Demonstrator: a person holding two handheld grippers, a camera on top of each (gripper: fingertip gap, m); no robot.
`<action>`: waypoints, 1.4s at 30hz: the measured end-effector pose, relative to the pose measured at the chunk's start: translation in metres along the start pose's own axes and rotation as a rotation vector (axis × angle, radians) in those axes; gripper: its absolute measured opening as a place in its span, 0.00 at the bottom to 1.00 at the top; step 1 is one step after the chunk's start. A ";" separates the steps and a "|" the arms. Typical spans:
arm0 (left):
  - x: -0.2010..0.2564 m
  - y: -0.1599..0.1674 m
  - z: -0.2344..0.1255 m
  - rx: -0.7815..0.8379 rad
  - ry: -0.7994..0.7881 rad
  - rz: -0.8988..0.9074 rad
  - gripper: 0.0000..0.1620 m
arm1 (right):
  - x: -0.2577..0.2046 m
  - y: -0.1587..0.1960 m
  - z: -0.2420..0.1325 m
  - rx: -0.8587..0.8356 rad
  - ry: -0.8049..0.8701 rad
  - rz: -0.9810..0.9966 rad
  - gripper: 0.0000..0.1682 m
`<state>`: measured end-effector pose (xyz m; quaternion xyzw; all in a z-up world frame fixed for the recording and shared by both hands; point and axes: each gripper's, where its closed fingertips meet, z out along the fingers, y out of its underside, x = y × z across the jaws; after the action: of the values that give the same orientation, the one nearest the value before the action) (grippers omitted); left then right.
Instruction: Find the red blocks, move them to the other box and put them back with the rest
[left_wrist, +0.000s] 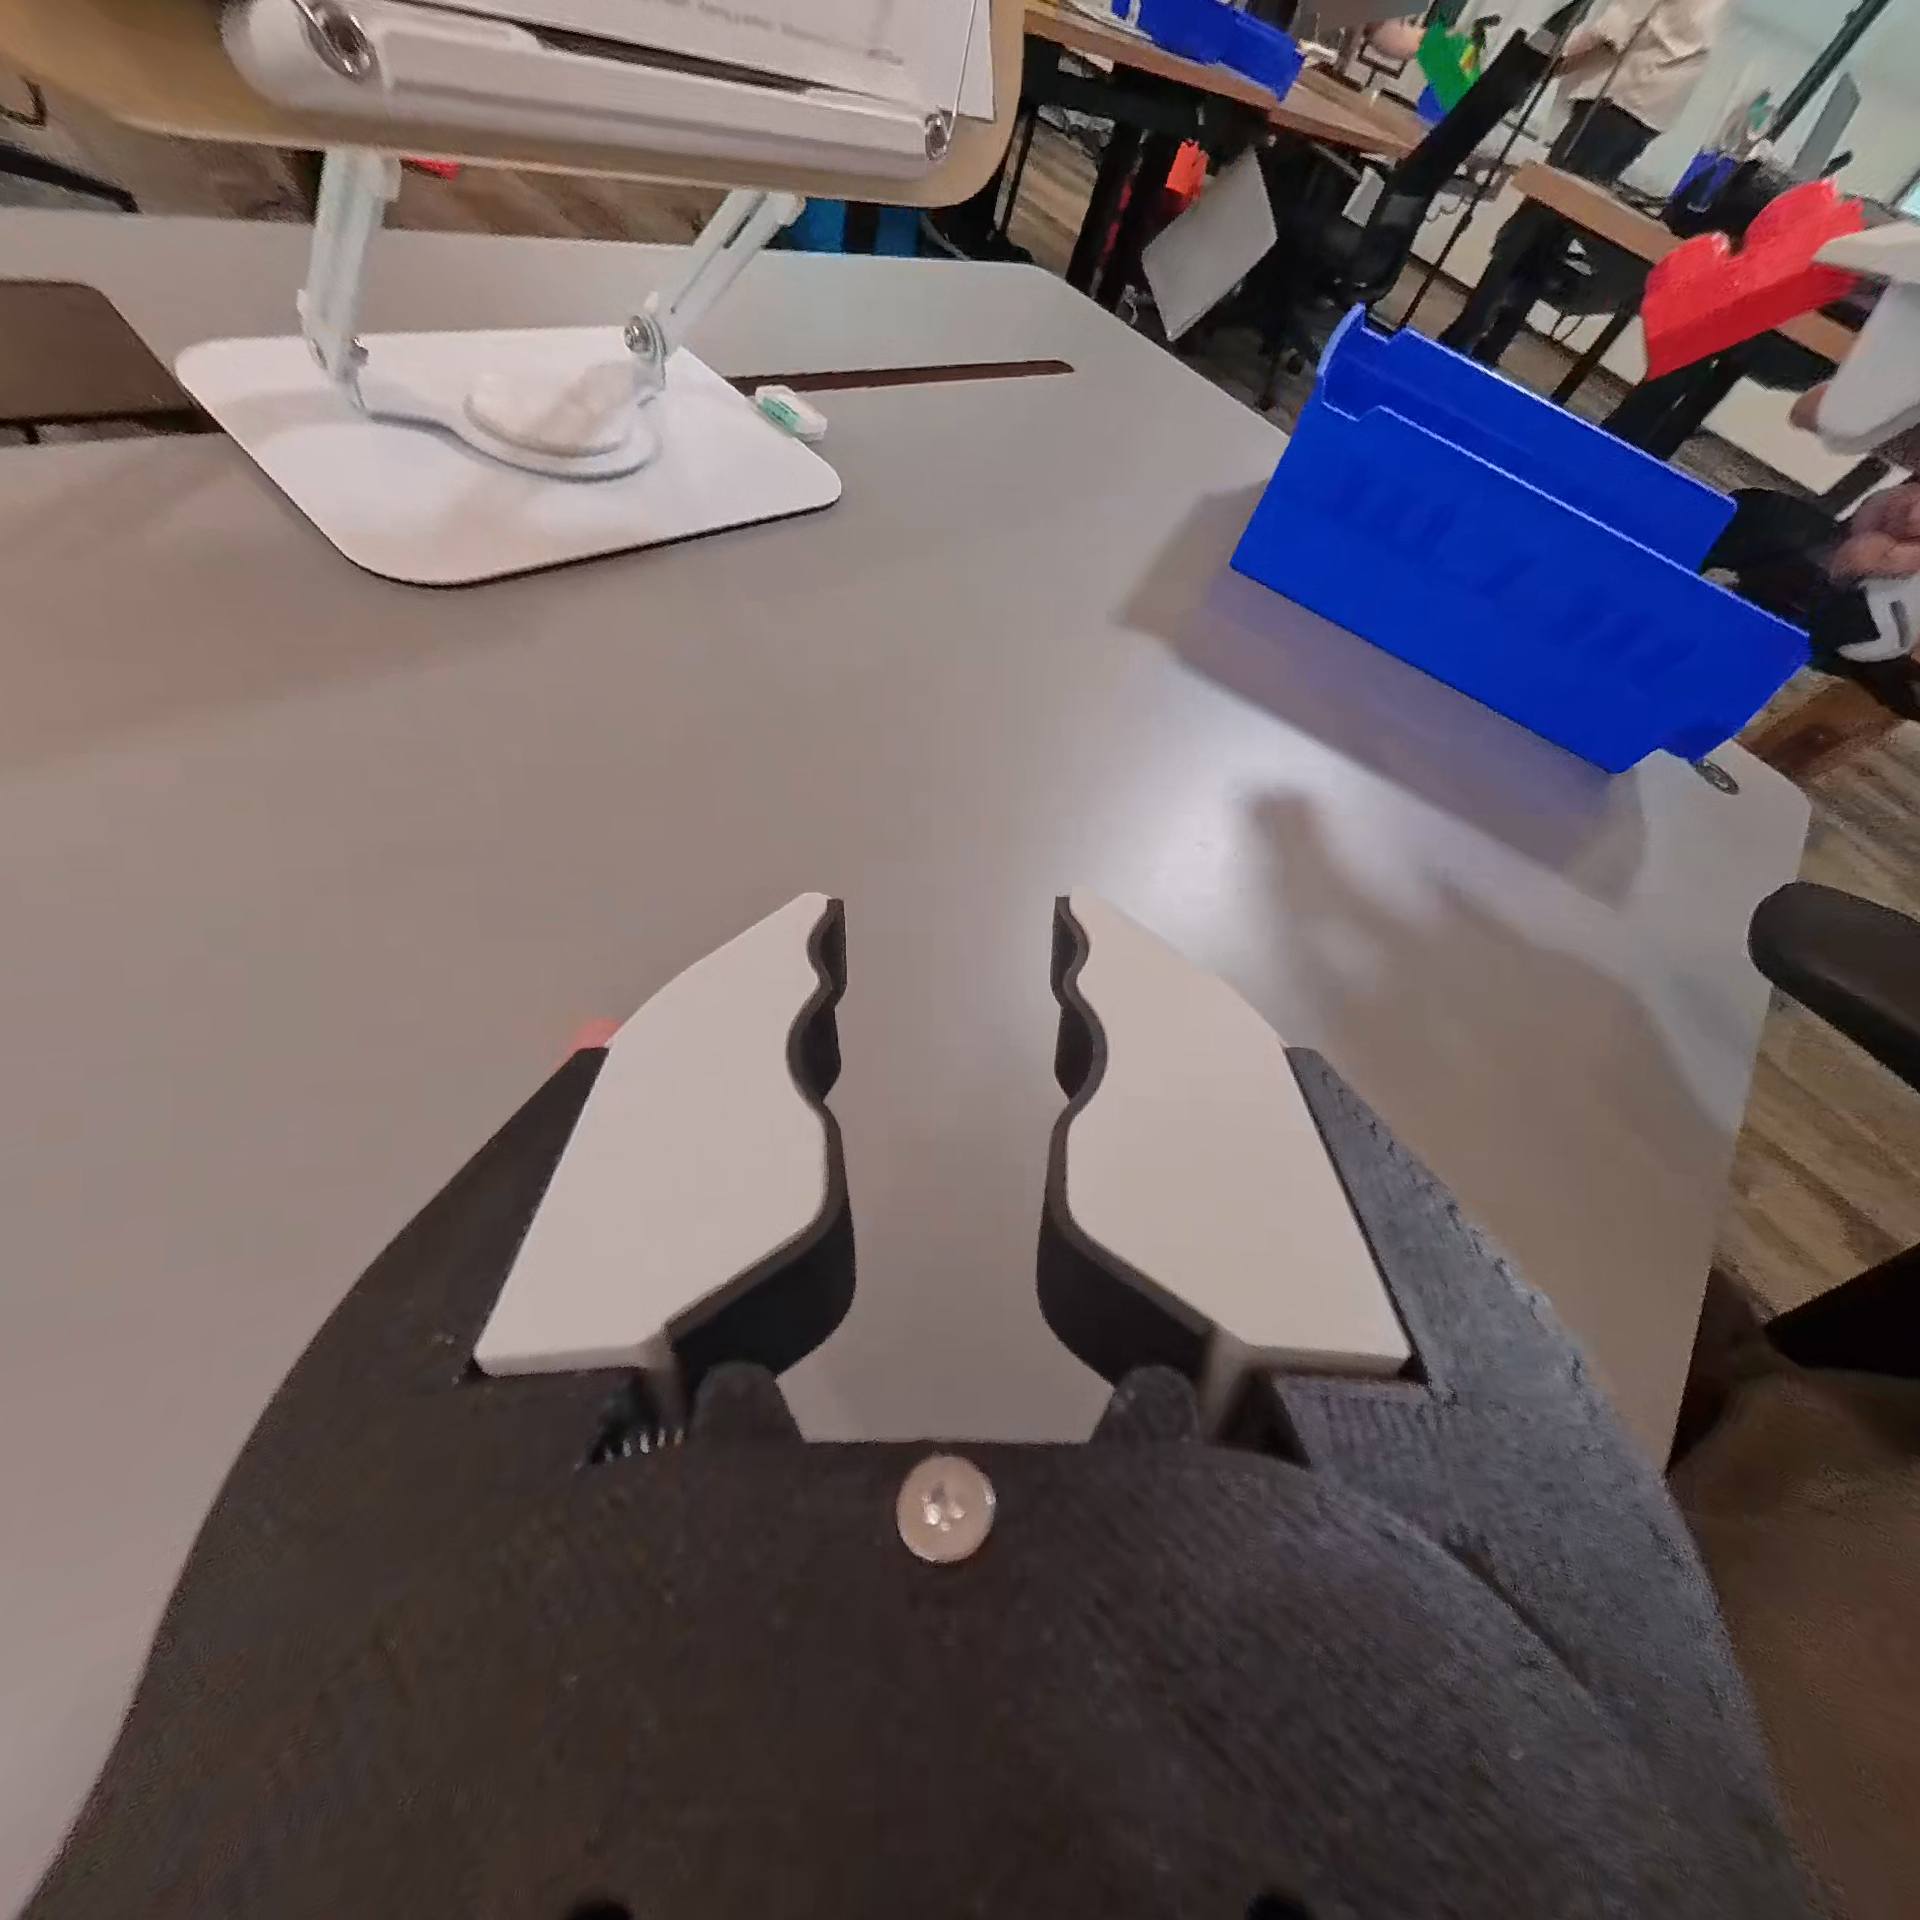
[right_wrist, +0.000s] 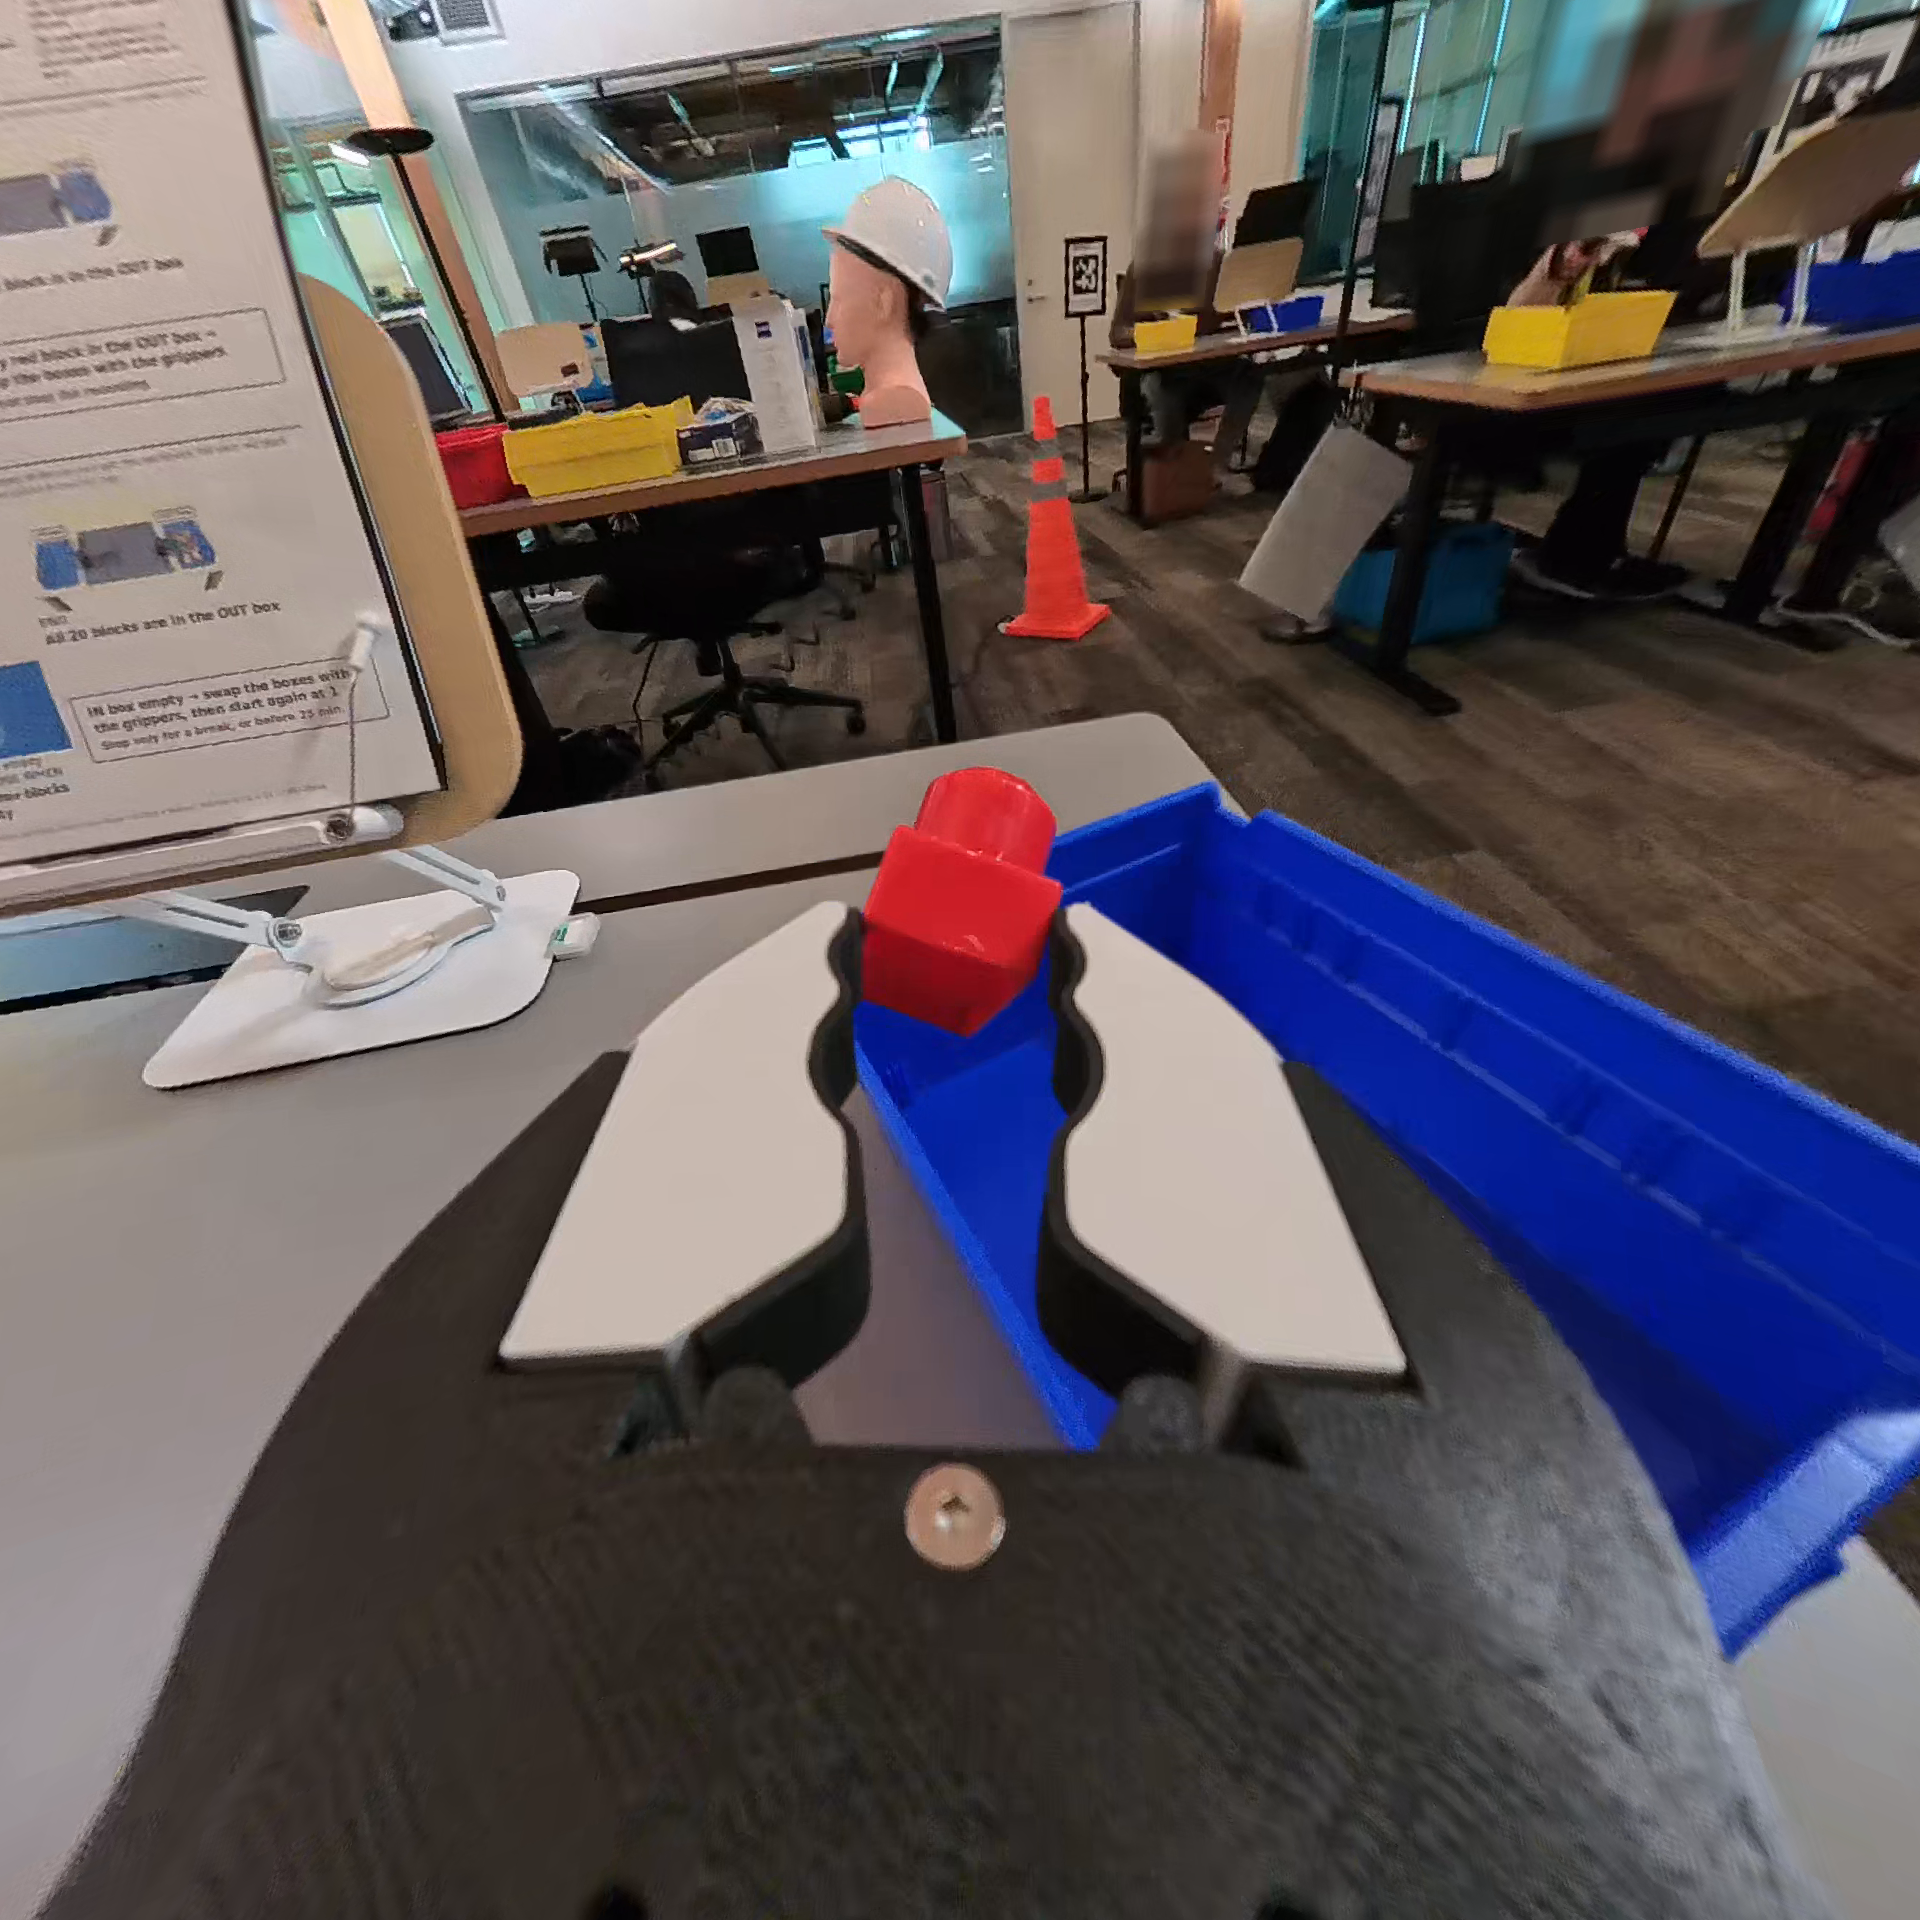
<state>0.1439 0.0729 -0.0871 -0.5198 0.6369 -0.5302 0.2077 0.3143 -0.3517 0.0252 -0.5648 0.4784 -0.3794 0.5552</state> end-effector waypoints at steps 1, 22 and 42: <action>0.000 0.002 0.002 -0.009 0.004 -0.008 0.24 | 0.002 -0.006 -0.003 0.008 0.009 -0.032 0.21; 0.022 0.010 0.024 -0.084 0.112 0.013 0.23 | 0.064 0.080 -0.036 -0.223 0.118 0.095 0.21; 0.027 0.014 0.030 -0.107 0.117 0.056 0.23 | -0.038 0.110 -0.025 -0.458 -0.110 -0.036 0.20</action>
<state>0.1522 0.0334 -0.1020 -0.4804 0.6895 -0.5188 0.1569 0.2674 -0.3138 -0.0775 -0.7044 0.5107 -0.2396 0.4309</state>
